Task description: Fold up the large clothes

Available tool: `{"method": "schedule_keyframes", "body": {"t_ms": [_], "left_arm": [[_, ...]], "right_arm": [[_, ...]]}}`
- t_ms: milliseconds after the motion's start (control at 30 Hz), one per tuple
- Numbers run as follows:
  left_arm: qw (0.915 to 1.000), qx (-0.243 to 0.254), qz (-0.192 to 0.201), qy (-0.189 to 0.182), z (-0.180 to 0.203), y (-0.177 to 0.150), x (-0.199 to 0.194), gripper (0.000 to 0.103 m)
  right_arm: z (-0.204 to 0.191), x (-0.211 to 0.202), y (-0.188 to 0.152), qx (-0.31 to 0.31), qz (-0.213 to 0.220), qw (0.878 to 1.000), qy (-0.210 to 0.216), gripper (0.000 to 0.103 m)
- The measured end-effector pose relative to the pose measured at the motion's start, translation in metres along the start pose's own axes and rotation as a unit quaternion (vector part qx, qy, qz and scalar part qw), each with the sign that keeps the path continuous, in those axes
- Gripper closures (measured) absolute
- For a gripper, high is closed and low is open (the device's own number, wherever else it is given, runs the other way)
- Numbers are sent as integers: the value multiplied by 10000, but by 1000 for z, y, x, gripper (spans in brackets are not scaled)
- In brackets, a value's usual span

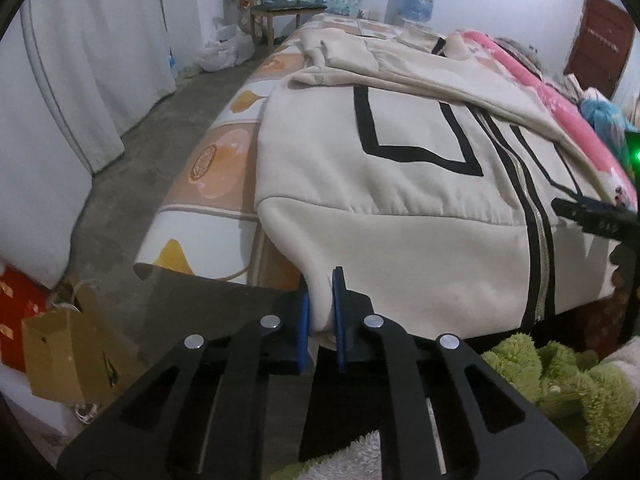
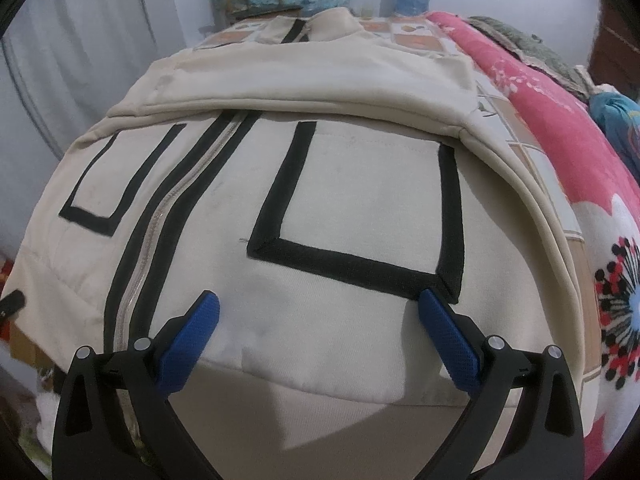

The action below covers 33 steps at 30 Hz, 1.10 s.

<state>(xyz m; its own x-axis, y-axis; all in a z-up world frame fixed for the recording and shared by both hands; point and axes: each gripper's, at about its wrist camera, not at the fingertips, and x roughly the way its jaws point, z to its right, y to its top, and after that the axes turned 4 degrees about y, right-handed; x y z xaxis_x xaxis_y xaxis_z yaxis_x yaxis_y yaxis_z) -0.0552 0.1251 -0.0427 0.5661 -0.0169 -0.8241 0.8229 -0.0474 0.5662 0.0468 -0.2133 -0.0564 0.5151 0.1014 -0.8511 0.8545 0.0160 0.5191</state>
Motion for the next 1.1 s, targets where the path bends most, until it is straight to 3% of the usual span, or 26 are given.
{"method": "schedule_keyframes", "body": {"t_ms": [300, 633, 900, 1100], "left_arm": [[9997, 194, 53, 122, 3, -1, -1, 94], [9994, 303, 118, 103, 3, -2, -2, 94], [9993, 320, 146, 80, 4, -3, -1, 94], [9987, 401, 304, 20, 7, -4, -7, 96]], "right_arm": [[44, -44, -16, 650, -229, 9969, 382, 6], [80, -88, -70, 1282, -592, 9896, 257, 11], [101, -68, -92, 1934, -818, 9770, 359, 40], [97, -73, -95, 1833, -921, 9778, 428, 91]]}}
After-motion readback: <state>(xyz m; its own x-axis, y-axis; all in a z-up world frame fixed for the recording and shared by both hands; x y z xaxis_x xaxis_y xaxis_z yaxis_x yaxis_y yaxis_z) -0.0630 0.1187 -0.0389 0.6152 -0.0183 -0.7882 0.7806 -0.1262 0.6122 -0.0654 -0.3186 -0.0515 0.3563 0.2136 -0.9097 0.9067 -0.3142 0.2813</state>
